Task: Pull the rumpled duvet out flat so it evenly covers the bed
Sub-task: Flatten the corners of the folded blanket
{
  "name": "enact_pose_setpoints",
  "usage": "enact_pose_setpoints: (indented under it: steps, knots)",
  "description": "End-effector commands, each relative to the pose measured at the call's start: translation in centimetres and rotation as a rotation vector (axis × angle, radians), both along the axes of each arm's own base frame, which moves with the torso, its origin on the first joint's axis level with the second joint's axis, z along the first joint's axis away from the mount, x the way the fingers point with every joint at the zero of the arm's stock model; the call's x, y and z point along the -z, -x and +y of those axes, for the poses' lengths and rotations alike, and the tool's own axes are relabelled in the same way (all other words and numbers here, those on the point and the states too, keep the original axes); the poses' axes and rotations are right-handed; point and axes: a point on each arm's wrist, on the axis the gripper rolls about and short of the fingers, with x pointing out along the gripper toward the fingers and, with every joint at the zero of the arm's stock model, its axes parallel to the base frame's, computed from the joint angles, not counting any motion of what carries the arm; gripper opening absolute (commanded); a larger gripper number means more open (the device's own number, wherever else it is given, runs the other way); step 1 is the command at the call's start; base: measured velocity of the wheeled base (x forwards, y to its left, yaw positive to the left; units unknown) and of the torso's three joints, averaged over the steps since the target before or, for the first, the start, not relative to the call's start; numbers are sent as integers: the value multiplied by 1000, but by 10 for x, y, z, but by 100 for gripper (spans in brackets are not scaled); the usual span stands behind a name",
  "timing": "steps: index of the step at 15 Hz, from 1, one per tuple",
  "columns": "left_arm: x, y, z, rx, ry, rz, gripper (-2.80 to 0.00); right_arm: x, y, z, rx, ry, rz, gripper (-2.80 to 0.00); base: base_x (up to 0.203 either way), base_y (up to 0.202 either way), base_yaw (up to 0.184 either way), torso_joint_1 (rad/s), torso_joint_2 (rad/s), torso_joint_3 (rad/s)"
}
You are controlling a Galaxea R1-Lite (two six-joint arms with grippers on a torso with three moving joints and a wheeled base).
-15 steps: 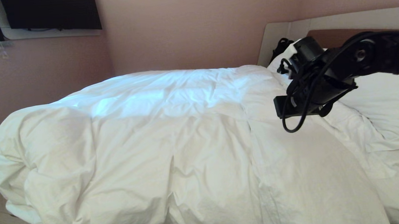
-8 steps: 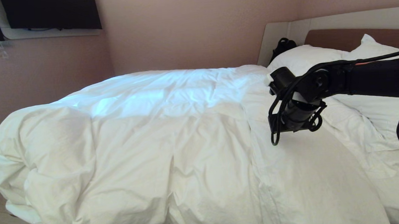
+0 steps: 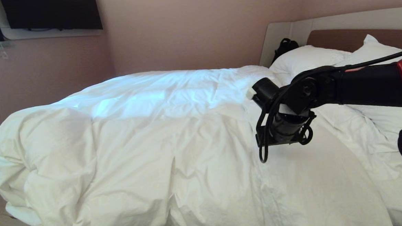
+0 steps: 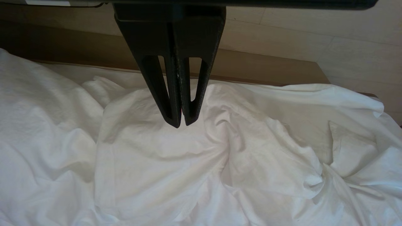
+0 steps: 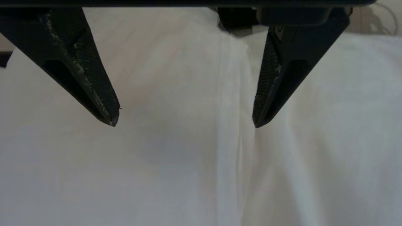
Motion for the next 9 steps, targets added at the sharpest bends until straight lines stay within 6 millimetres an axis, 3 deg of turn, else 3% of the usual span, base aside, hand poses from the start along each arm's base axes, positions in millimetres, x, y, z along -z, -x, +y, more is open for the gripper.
enact_pose_setpoints:
  steps: [1,9]
  knots:
    - [0,0,0,0,1,1,-280,6,10,7,12,25,11,0,0,0,0,0,0,0]
    - [0,0,0,1,1,3,-280,66,-12,22,69,204,14,0,0,0,0,0,0,0]
